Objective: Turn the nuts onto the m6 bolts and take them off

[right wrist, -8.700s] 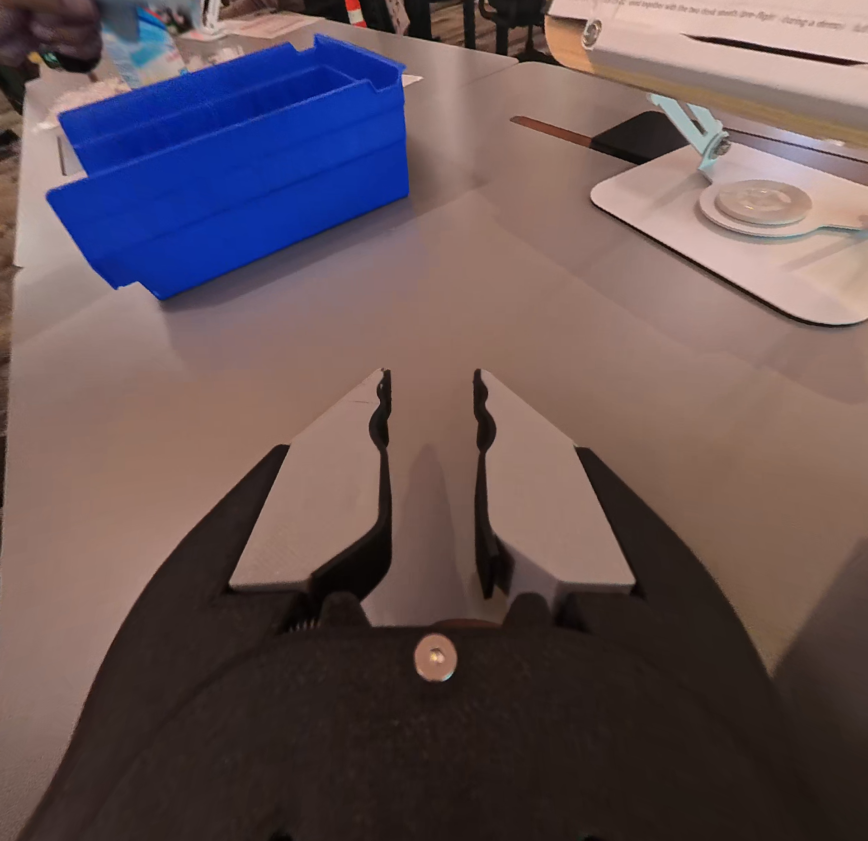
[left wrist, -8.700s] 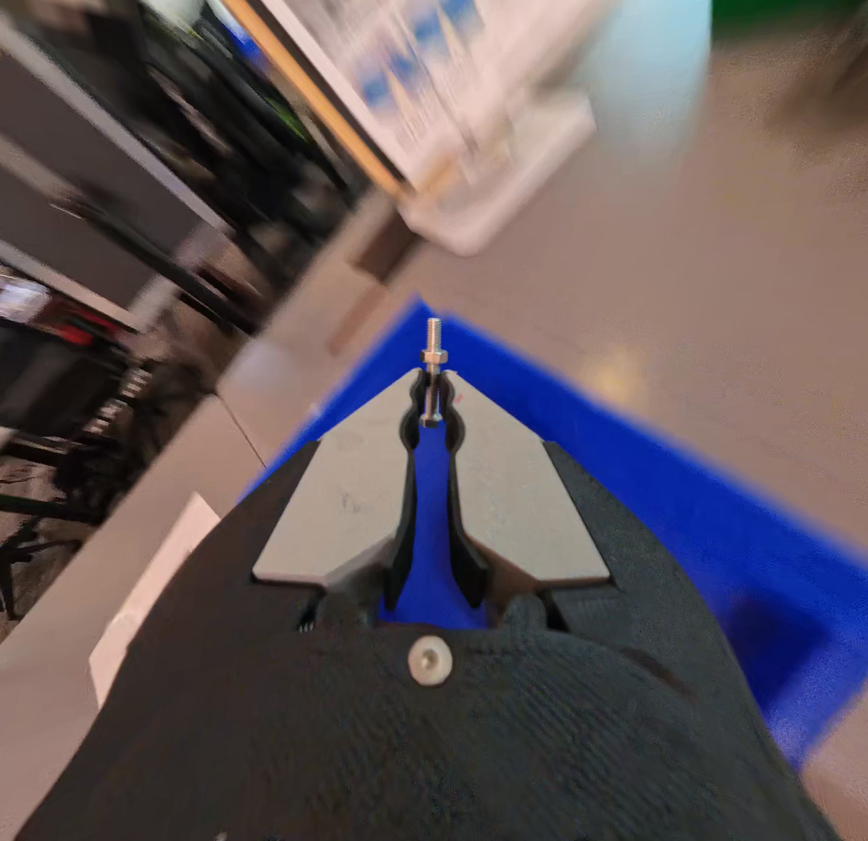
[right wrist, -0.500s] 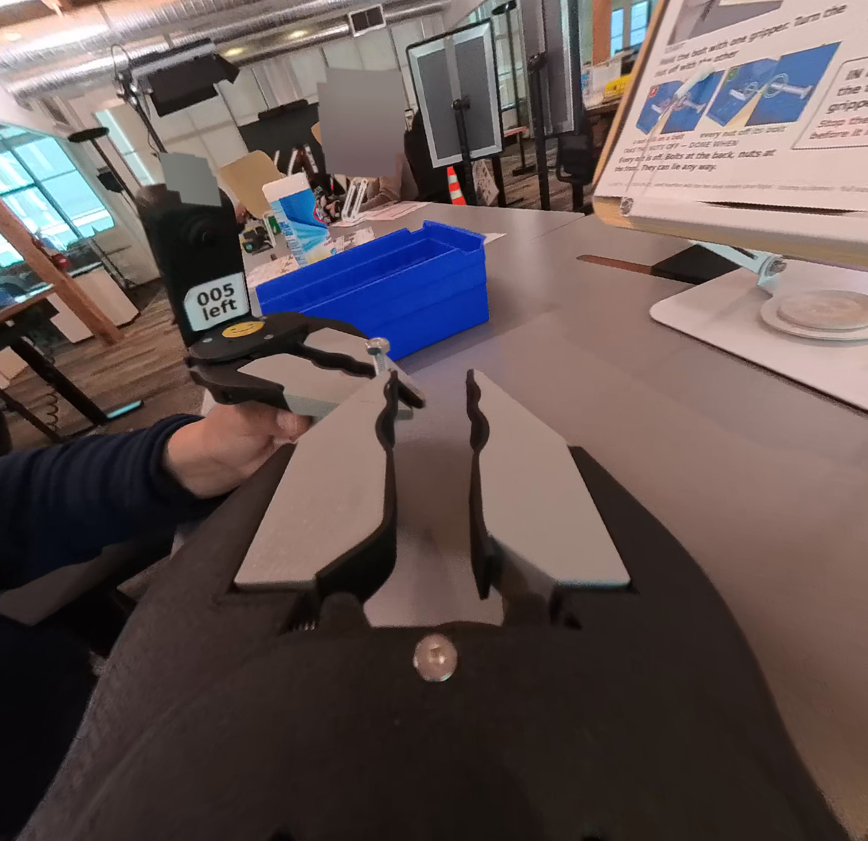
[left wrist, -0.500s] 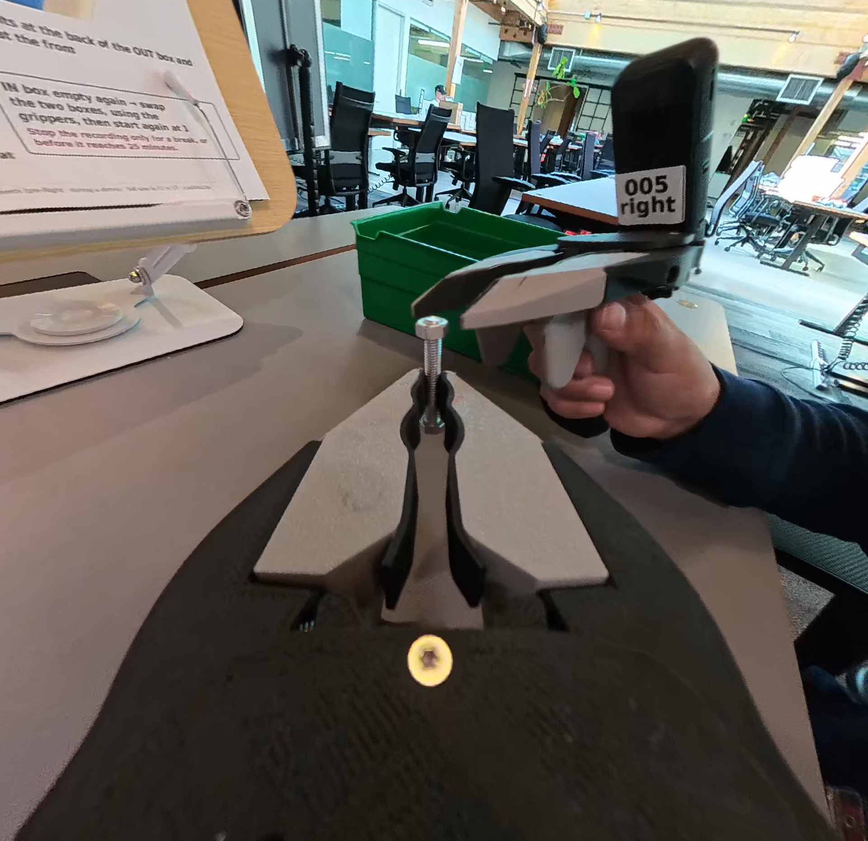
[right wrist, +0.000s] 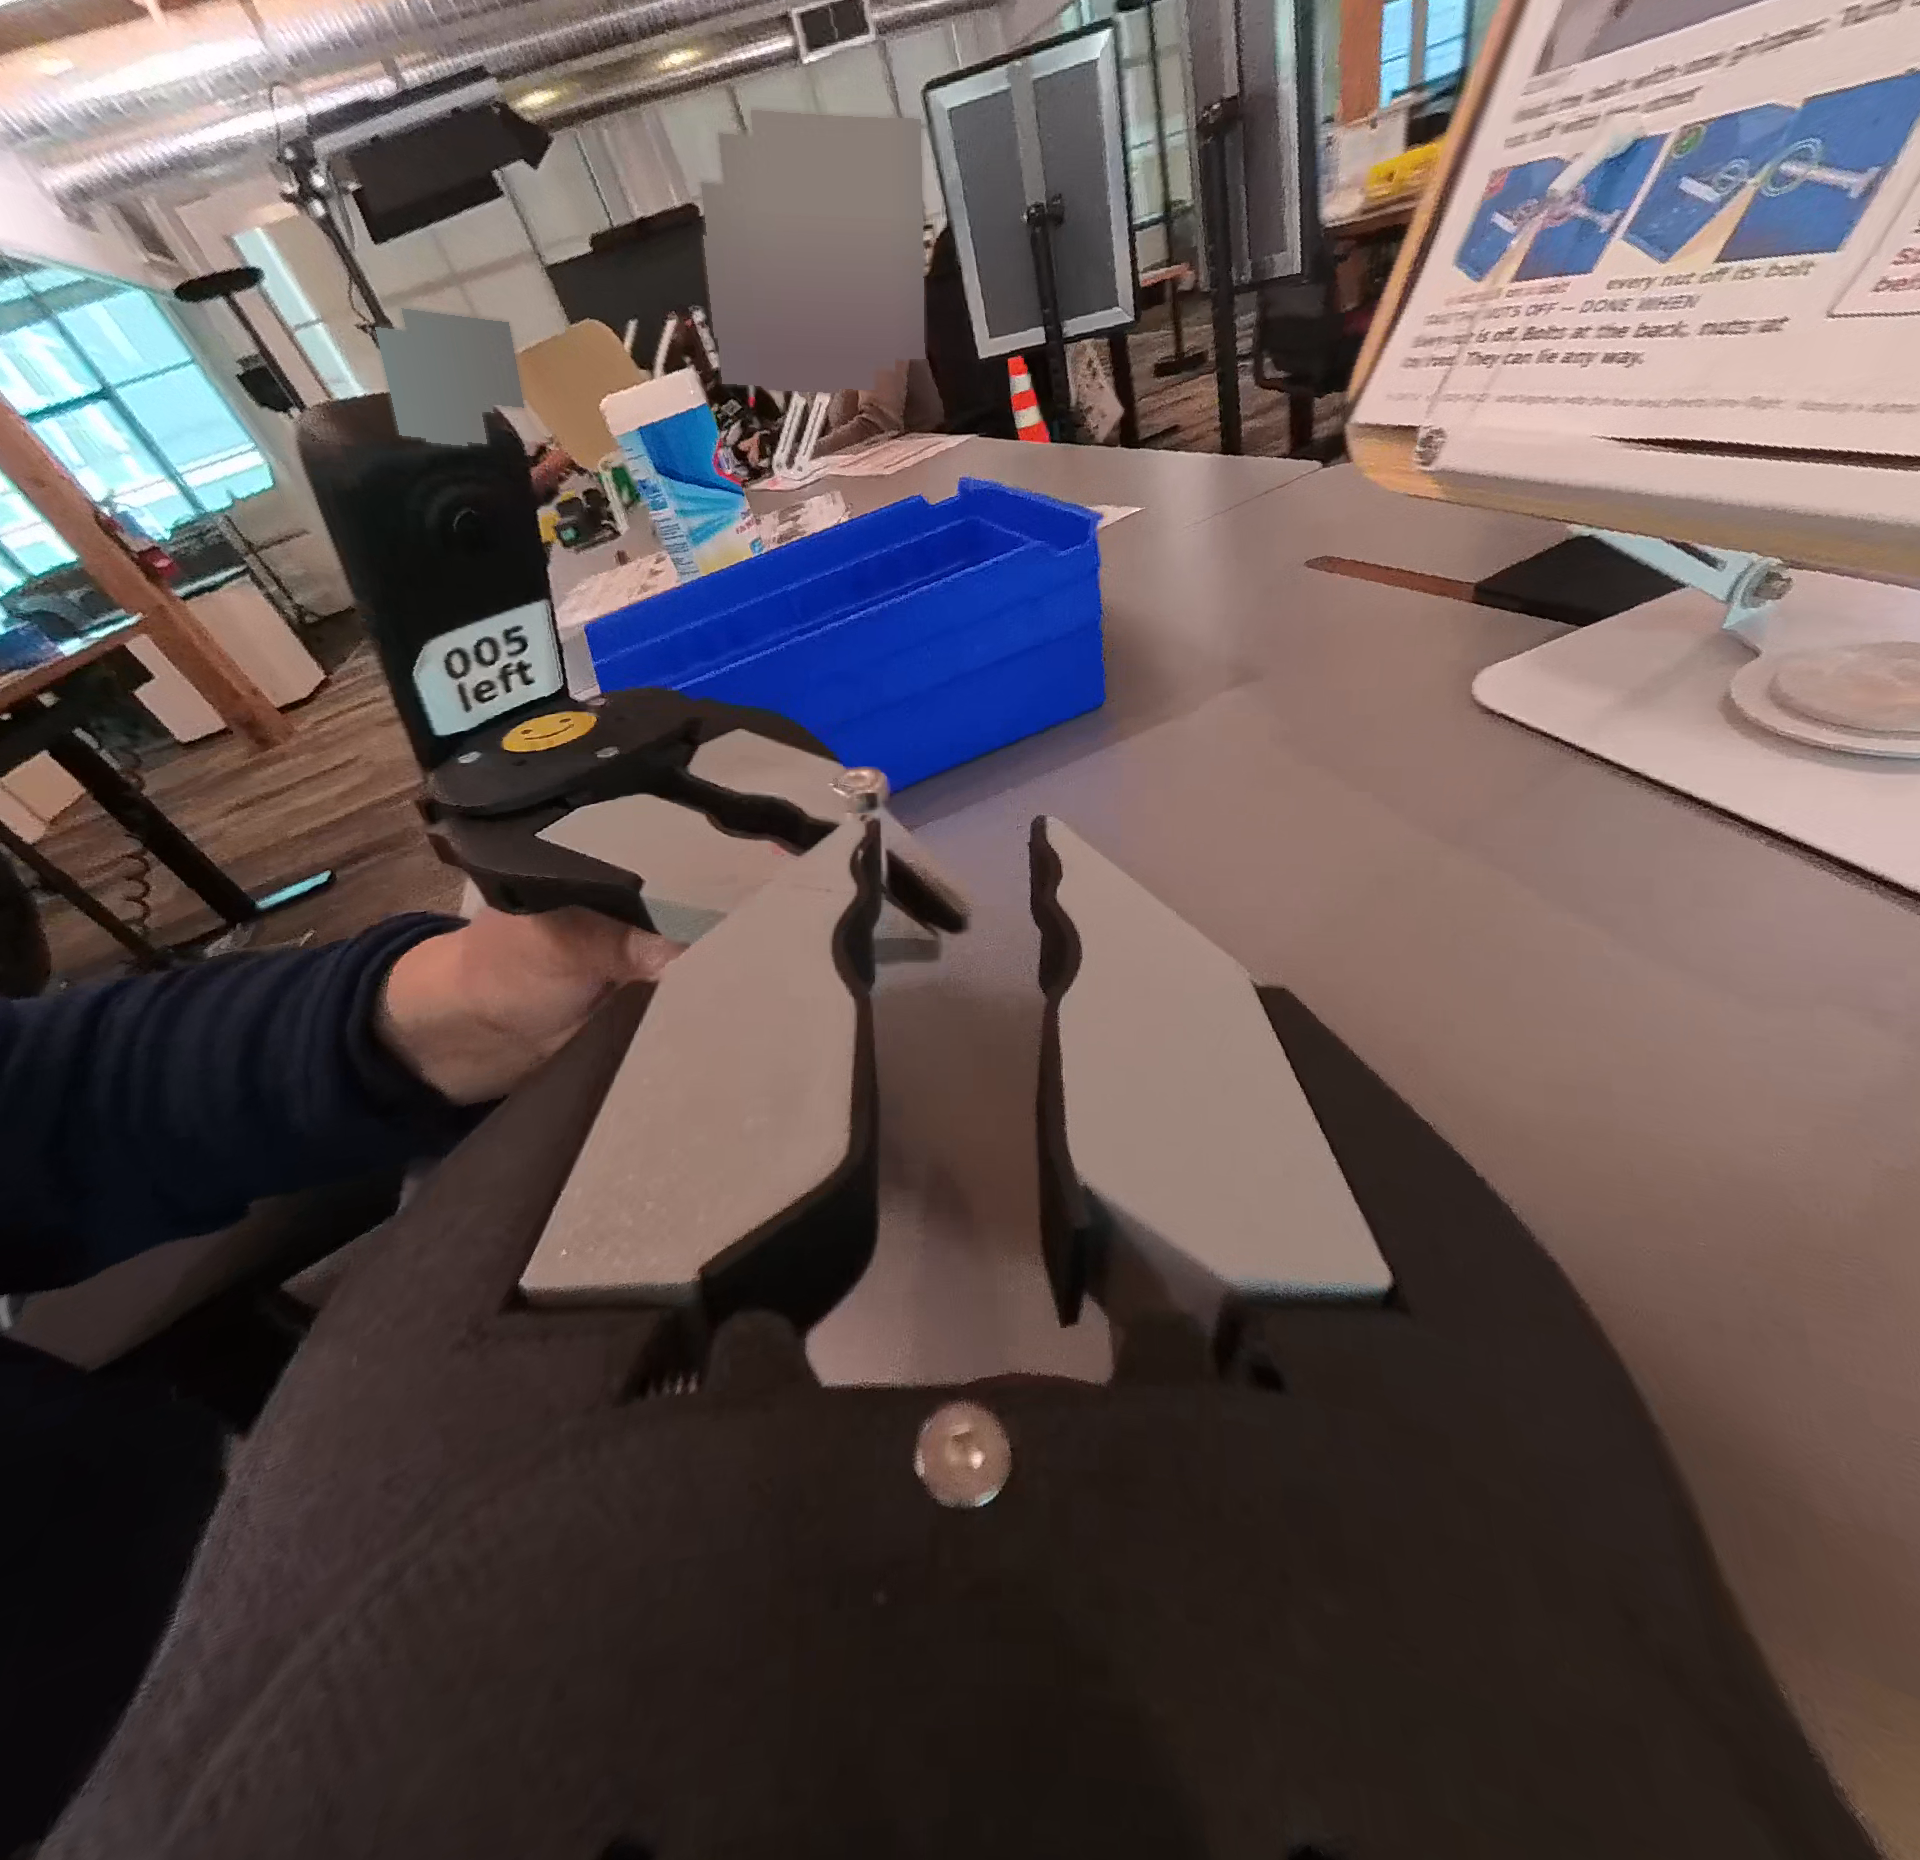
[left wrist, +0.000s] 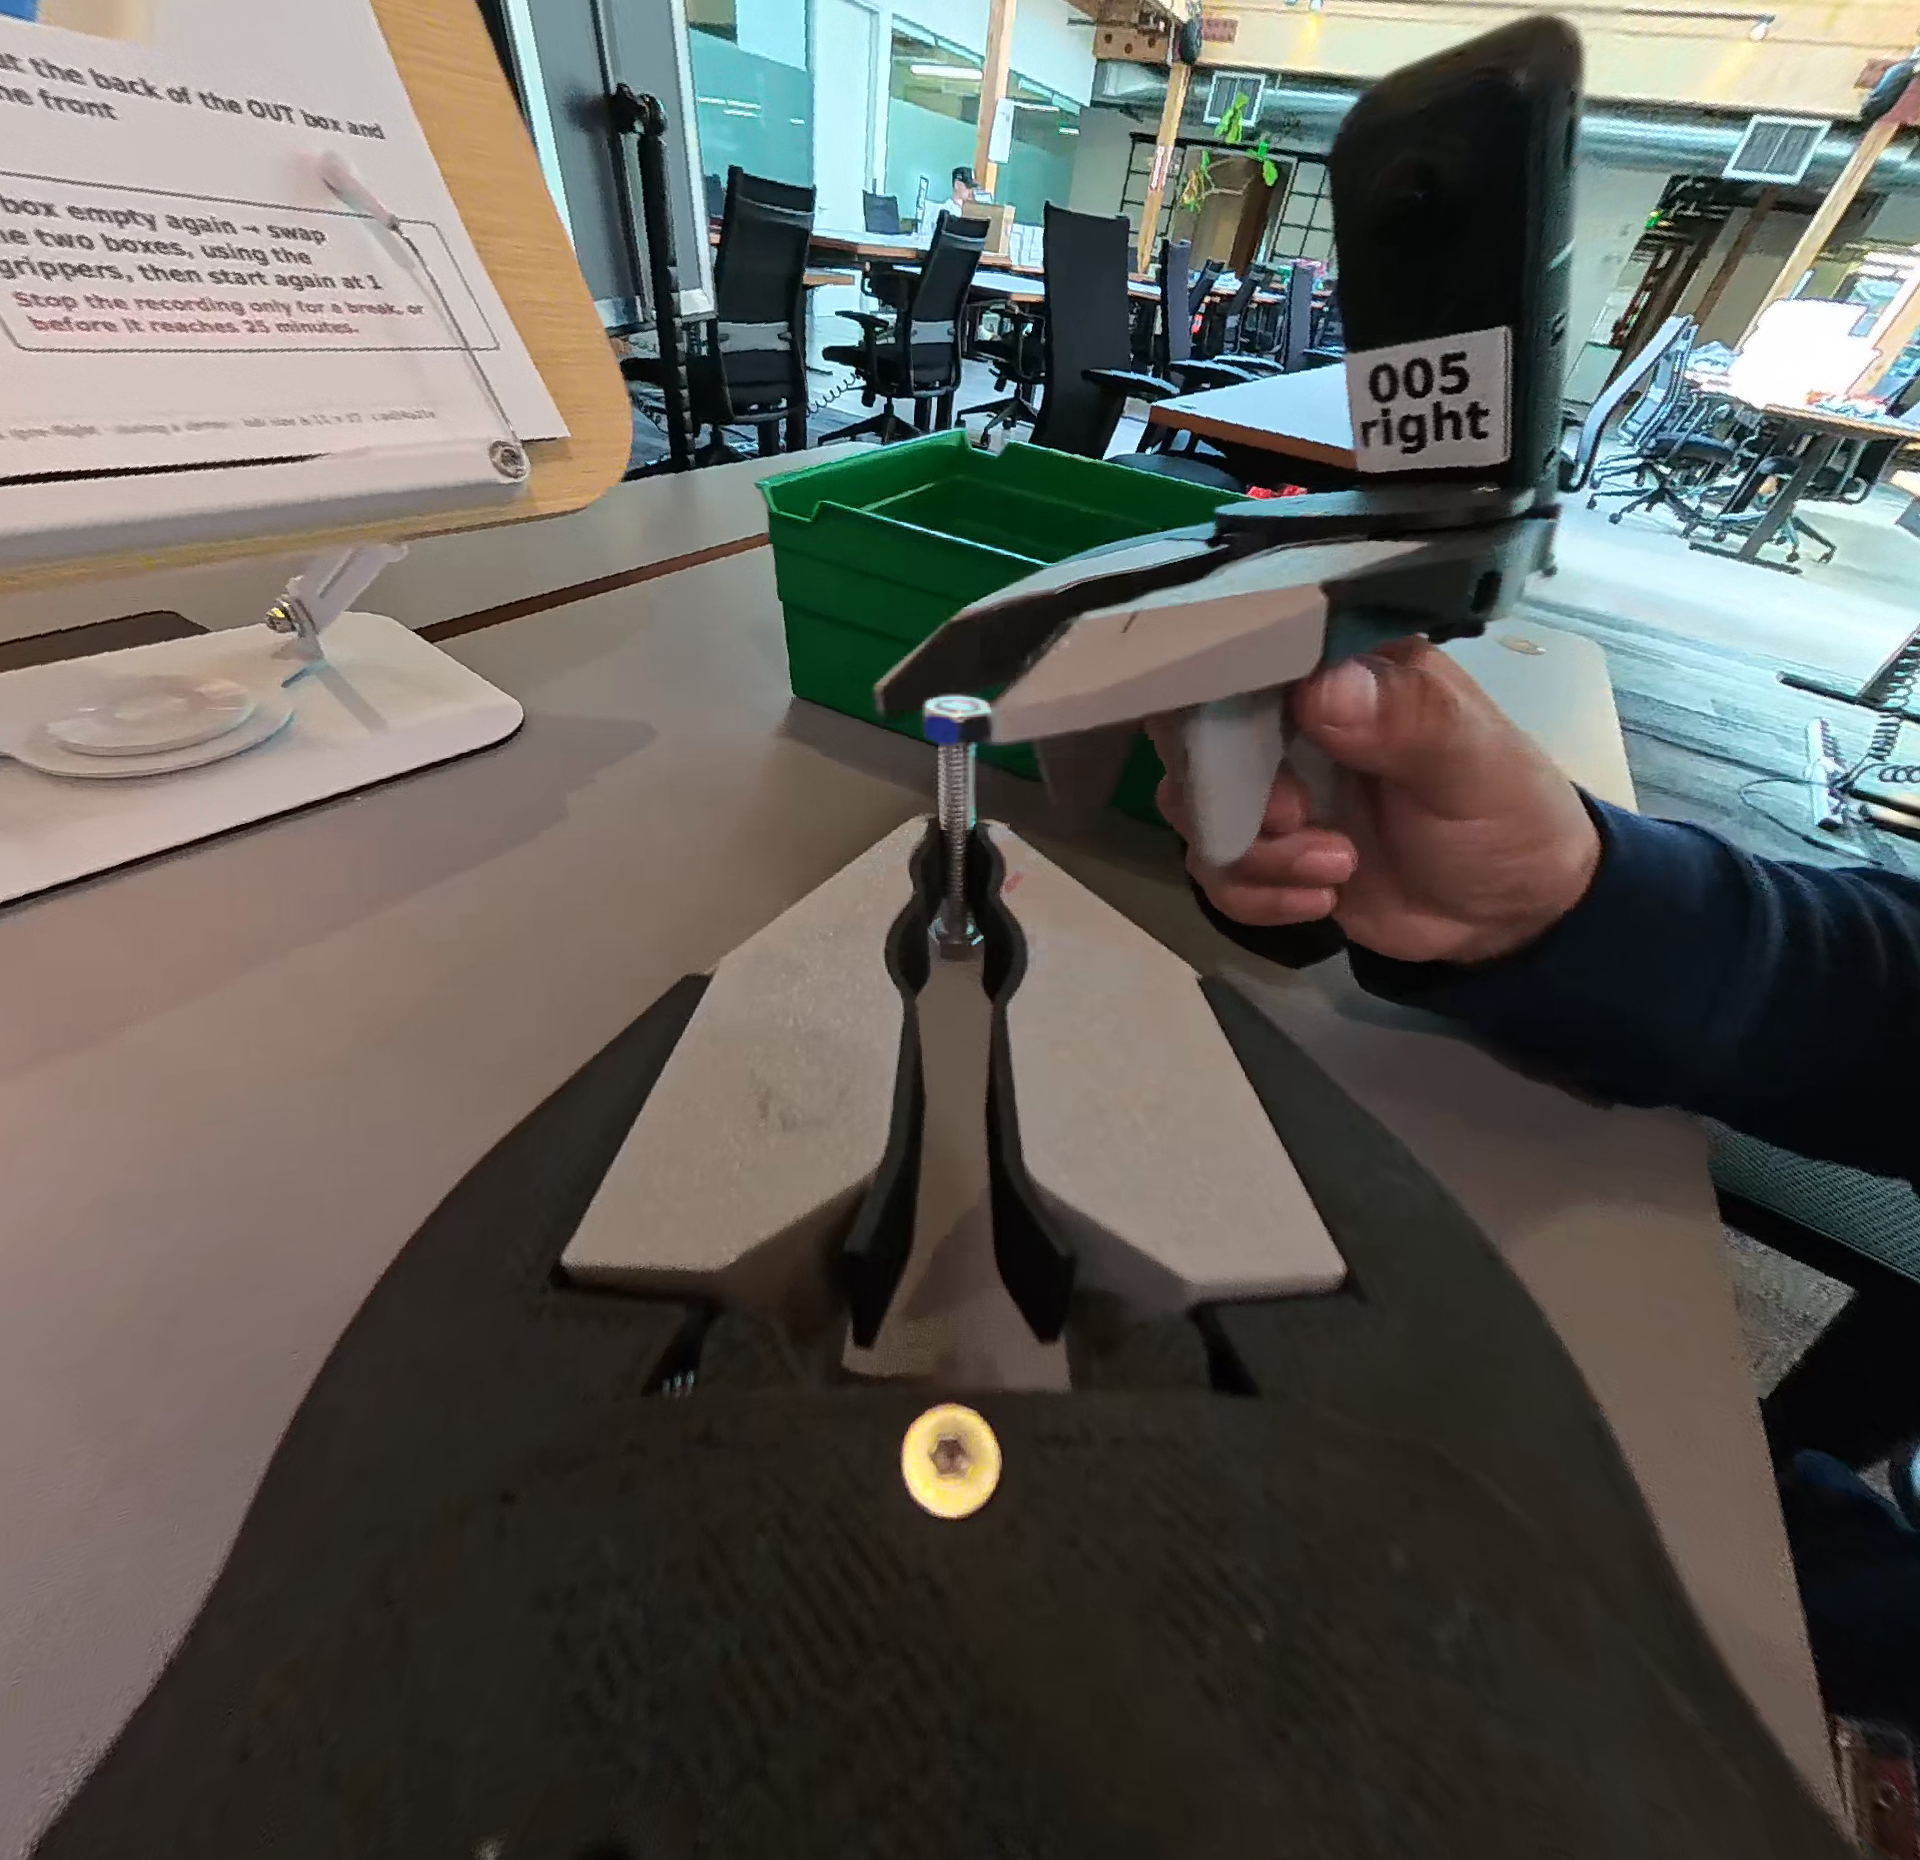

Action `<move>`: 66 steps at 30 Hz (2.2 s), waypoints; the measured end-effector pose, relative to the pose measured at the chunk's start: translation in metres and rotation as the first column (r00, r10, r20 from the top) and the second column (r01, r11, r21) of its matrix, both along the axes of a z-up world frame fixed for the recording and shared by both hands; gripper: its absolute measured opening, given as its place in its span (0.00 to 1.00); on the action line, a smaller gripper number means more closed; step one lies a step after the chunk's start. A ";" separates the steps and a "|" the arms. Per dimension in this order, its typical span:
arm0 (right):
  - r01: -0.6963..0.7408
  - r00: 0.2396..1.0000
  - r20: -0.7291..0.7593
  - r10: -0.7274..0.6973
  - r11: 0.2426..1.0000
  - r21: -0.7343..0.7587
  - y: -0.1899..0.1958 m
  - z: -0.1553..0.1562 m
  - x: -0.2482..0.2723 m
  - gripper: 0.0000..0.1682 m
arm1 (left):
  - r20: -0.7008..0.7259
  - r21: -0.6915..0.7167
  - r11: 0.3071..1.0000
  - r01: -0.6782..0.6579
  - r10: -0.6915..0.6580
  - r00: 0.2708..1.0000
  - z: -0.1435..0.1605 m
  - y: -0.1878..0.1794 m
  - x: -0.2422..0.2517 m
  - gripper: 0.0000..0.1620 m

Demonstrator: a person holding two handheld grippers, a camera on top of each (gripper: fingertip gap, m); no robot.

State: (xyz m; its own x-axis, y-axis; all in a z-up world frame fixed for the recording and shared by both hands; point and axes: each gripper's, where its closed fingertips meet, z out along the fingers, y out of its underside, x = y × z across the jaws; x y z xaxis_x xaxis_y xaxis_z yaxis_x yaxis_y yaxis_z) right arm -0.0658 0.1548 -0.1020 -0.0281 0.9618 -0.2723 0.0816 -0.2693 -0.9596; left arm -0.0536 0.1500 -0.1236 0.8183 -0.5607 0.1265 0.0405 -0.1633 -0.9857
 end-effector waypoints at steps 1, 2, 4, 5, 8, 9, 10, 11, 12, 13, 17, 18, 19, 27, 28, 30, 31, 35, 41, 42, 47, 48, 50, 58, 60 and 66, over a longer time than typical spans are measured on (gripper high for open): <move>0.015 1.000 -0.018 -0.016 1.000 -0.009 0.005 0.003 0.004 0.15 | 0.012 -0.003 1.000 -0.004 0.004 1.000 0.001 0.000 -0.003 0.02; 0.008 0.999 -0.044 -0.008 1.000 -0.020 0.006 0.008 0.007 0.15 | 0.019 -0.004 1.000 -0.008 0.008 1.000 0.001 0.000 -0.005 0.02; 0.002 0.998 -0.068 -0.004 1.000 -0.024 0.005 0.013 0.009 0.15 | 0.019 -0.003 1.000 -0.010 0.010 1.000 0.001 0.000 -0.005 0.02; -0.001 0.998 -0.065 0.000 1.000 -0.013 0.003 0.014 0.008 0.15 | 0.017 -0.003 1.000 -0.008 0.008 1.000 0.001 0.000 -0.004 0.02; -0.016 0.999 -0.037 0.017 1.000 0.025 -0.007 0.009 0.000 0.16 | 0.001 -0.002 1.000 0.001 -0.001 1.000 -0.001 0.000 0.001 0.02; -0.027 0.999 -0.031 0.028 0.999 0.029 -0.011 0.008 -0.003 0.16 | -0.008 -0.001 1.000 0.002 -0.002 1.000 -0.001 0.000 0.002 0.02; -0.035 0.999 -0.026 0.035 0.999 0.029 -0.014 0.007 -0.006 0.16 | -0.015 0.001 1.000 0.003 -0.003 1.000 -0.002 -0.001 0.004 0.02; -0.040 0.999 -0.022 0.040 0.999 0.029 -0.016 0.006 -0.008 0.16 | -0.017 0.003 1.000 0.006 -0.006 1.000 -0.002 -0.001 0.005 0.02; -0.041 0.999 -0.015 0.041 0.999 0.032 -0.017 0.005 -0.009 0.16 | -0.017 0.003 1.000 0.010 -0.010 1.000 -0.001 -0.001 0.006 0.02; -0.037 0.999 -0.009 0.037 0.999 0.038 -0.016 0.004 -0.010 0.16 | -0.019 0.003 1.000 0.012 -0.012 1.000 -0.002 -0.001 0.007 0.02; -0.016 1.000 -0.008 0.016 1.000 0.023 -0.007 0.003 -0.003 0.16 | -0.017 0.004 1.000 -0.003 0.003 1.000 -0.001 0.000 0.003 0.02; 0.003 1.000 -0.012 -0.003 1.000 0.014 -0.002 0.004 0.001 0.14 | -0.010 0.002 1.000 -0.005 0.005 1.000 -0.001 0.000 0.001 0.02; 0.021 1.000 -0.015 -0.021 1.000 0.006 0.003 0.004 0.004 0.13 | -0.003 0.000 1.000 -0.009 0.009 1.000 -0.001 0.000 -0.002 0.02; -0.038 0.999 -0.030 0.039 0.999 0.027 -0.016 0.009 -0.006 0.16 | -0.016 0.000 1.000 0.006 -0.006 1.000 -0.002 -0.001 0.004 0.02; -0.044 0.999 -0.023 0.045 0.999 0.031 -0.019 0.008 -0.008 0.16 | -0.023 0.003 1.000 0.008 -0.008 1.000 -0.002 -0.001 0.006 0.02; -0.042 0.999 -0.010 0.043 0.999 0.034 -0.019 0.005 -0.010 0.16 | -0.027 0.006 1.000 0.012 -0.012 1.000 -0.002 -0.002 0.008 0.02; -0.034 0.999 -0.007 0.035 0.999 0.033 -0.017 0.004 -0.009 0.16 | -0.026 0.007 1.000 0.012 -0.012 1.000 -0.002 -0.002 0.008 0.02; 0.008 1.000 -0.013 -0.008 1.000 0.006 -0.001 0.004 0.001 0.15 | -0.011 0.008 1.000 -0.003 0.003 1.000 0.000 -0.001 0.002 0.02; -0.031 0.998 -0.058 0.032 0.999 0.019 -0.011 0.014 0.001 0.16 | -0.012 -0.001 1.000 0.002 -0.002 1.000 -0.002 -0.001 0.003 0.02; -0.037 0.998 -0.048 0.039 0.999 0.036 -0.015 0.013 -0.002 0.16 | -0.018 -0.002 1.000 0.007 -0.007 1.000 -0.003 -0.001 0.005 0.02; -0.028 1.000 -0.005 0.028 0.999 0.043 -0.016 0.004 -0.008 0.15 | -0.034 0.008 1.000 0.014 -0.014 0.999 -0.003 -0.002 0.010 0.02; -0.023 1.000 -0.007 0.023 0.999 0.034 -0.013 0.004 -0.006 0.15 | -0.032 0.008 1.000 0.010 -0.010 0.999 -0.002 -0.002 0.009 0.02; -0.017 1.000 -0.018 0.017 1.000 0.011 -0.007 0.005 0.000 0.16 | -0.022 0.007 1.000 -0.002 0.002 1.000 -0.001 -0.001 0.004 0.02; -0.035 0.998 -0.044 0.036 0.999 0.014 -0.012 0.011 -0.001 0.16 | -0.014 0.003 1.000 0.004 -0.004 1.000 -0.002 -0.001 0.005 0.02; -0.041 0.999 -0.024 0.042 0.998 0.037 -0.018 0.008 -0.006 0.16 | -0.024 0.002 1.000 0.011 -0.011 1.000 -0.003 -0.001 0.008 0.02; 0.014 1.000 -0.013 -0.014 1.000 0.010 0.000 0.005 0.003 0.14 | -0.014 0.009 1.000 -0.007 0.007 1.000 -0.001 0.000 0.002 0.02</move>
State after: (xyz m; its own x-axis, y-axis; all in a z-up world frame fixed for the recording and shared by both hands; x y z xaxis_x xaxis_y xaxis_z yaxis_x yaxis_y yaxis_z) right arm -0.0629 0.1545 -0.0968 -0.0184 0.9647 -0.2626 0.0655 -0.2609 -0.9631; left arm -0.0516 0.1496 -0.1242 0.8238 -0.5561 0.1097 0.0275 -0.1542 -0.9877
